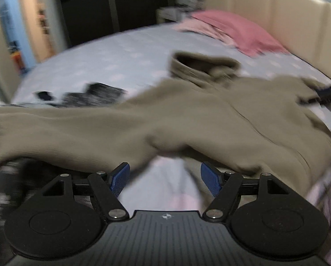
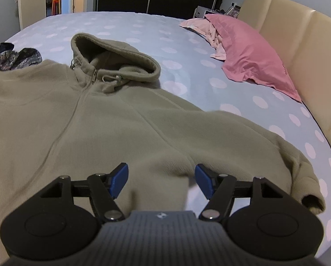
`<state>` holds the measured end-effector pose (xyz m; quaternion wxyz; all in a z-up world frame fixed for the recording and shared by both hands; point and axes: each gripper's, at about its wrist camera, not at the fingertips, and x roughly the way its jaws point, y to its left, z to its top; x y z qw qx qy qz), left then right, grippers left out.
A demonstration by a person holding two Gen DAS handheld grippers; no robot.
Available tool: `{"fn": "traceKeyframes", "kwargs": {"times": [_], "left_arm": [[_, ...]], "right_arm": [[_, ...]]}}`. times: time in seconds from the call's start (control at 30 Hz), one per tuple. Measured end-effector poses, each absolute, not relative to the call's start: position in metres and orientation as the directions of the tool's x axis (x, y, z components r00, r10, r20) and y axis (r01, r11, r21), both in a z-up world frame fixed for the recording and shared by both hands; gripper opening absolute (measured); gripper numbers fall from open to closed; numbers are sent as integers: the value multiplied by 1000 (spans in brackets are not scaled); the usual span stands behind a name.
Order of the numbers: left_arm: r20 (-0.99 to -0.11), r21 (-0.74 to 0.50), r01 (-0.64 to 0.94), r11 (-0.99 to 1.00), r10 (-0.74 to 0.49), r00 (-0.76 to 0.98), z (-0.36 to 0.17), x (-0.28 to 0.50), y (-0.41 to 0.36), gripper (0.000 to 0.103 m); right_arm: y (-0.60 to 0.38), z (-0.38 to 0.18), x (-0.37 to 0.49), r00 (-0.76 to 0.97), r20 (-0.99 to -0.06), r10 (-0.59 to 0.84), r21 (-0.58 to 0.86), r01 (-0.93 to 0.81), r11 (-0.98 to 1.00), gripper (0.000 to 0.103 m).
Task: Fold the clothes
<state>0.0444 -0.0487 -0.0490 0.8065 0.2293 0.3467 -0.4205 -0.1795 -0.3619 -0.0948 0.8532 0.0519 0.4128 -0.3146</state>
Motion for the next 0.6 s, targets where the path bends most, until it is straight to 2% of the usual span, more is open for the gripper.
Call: {"fn": "traceKeyframes", "kwargs": {"times": [0.07,0.17,0.33,0.6], "left_arm": [[-773,61,874,482,-531,347,-65,35,-59,69],[-825,106,928,358,-489,283,-87,23,-72,69],[-879,148,971,190,-425,217,-116,5,-75,69],[-888,348,936,-46,-336,314,-170,-13,-84,69]], "right_arm": [[-360,-94,-197,460,-742,-487,-167,577,800,69],[-355,-94,-227,470,-750,-466,-149,567,810,69],[-342,-92,-267,496,-772,-397,-151,464,873,69],[-340,-94,-297,458,-857,-236,-118,271,955,69]]}}
